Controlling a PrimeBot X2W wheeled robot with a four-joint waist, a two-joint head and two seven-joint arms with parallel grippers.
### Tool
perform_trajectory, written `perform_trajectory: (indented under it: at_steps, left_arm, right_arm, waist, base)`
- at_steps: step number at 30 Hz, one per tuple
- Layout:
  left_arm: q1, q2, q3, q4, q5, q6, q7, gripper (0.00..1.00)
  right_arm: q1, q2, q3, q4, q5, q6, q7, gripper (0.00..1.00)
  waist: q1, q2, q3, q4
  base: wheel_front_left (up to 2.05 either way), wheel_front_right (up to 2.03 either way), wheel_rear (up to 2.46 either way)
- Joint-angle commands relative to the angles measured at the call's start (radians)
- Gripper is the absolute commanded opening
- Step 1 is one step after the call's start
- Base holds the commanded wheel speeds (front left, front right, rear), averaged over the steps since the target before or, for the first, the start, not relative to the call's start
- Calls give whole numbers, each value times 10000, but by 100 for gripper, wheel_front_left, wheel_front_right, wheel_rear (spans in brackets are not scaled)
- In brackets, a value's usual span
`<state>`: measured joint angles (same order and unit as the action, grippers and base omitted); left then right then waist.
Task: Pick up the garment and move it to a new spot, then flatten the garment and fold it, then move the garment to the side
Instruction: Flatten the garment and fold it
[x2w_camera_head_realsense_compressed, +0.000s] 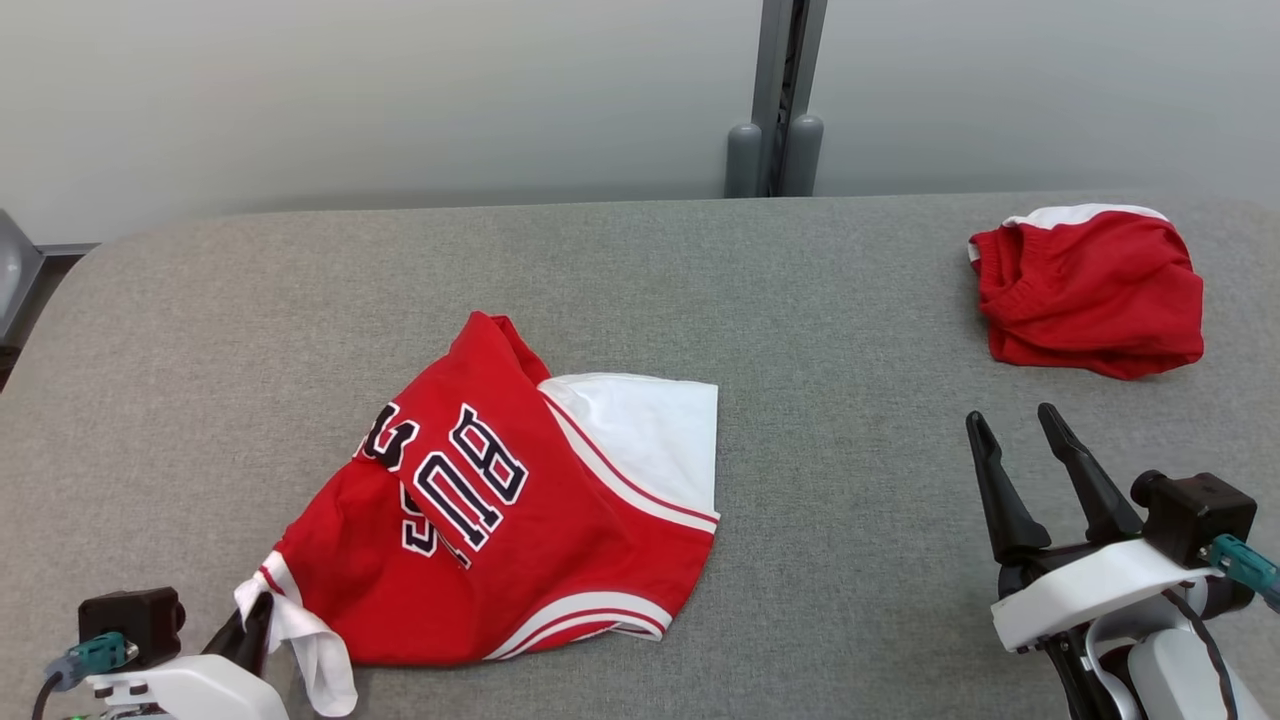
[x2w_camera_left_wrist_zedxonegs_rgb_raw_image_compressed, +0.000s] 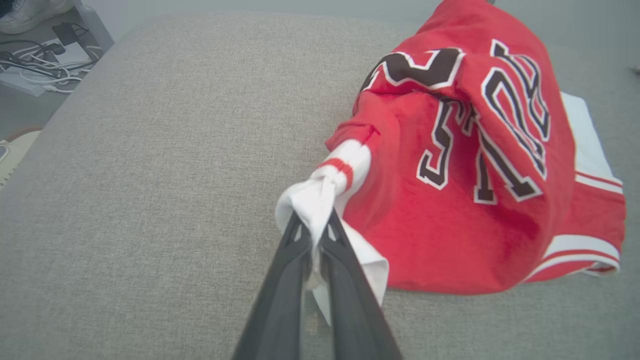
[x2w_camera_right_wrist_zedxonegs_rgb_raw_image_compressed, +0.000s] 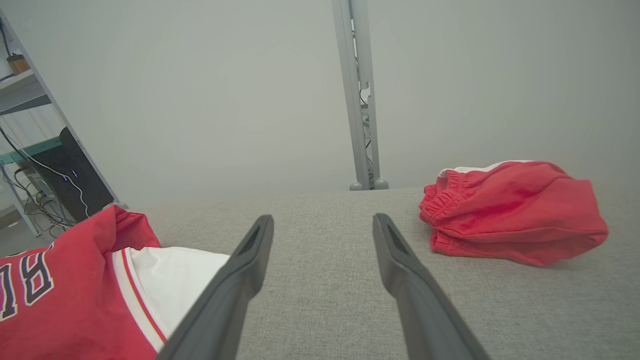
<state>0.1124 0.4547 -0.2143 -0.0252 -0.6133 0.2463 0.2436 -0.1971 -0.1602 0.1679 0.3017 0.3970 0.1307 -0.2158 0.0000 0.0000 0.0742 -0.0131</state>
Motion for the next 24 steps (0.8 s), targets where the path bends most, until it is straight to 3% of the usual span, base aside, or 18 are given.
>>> perform_trajectory:
  at_steps: [1, 2, 3, 4, 24]
  left_arm:
    - [-92, 12, -82, -95, 24, -36, 98, 0]
    - [-92, 12, -82, -95, 24, -36, 98, 0]
    - [-78, -35, -172, -133, 34, -14, 168, 78]
    - [-91, -65, -189, -169, 35, -12, 145, 100]
    - [-635, -337, 401, -993, 1089, 476, -2808, 100]
  right_arm:
    - [84, -2, 16, 41, 58, 3, 52, 100]
    - [84, -2, 16, 41, 58, 3, 52, 100]
    - [103, 16, 45, 82, 83, 3, 59, 100]
    - [107, 19, 56, 96, 83, 3, 59, 100]
    - [81, -26, 151, -2, 190, 3, -78, 100]
  waist:
    - [0, 0, -64, 78]
    - [0, 0, -64, 78]
    - [0, 0, -90, 125]
    - [0, 0, -95, 148]
    - [0, 0, -239, 248]
  base:
    - [0, 0, 0]
    - [0, 0, 0]
    - [0, 0, 0]
    - [0, 0, 0]
    - [0, 0, 0]
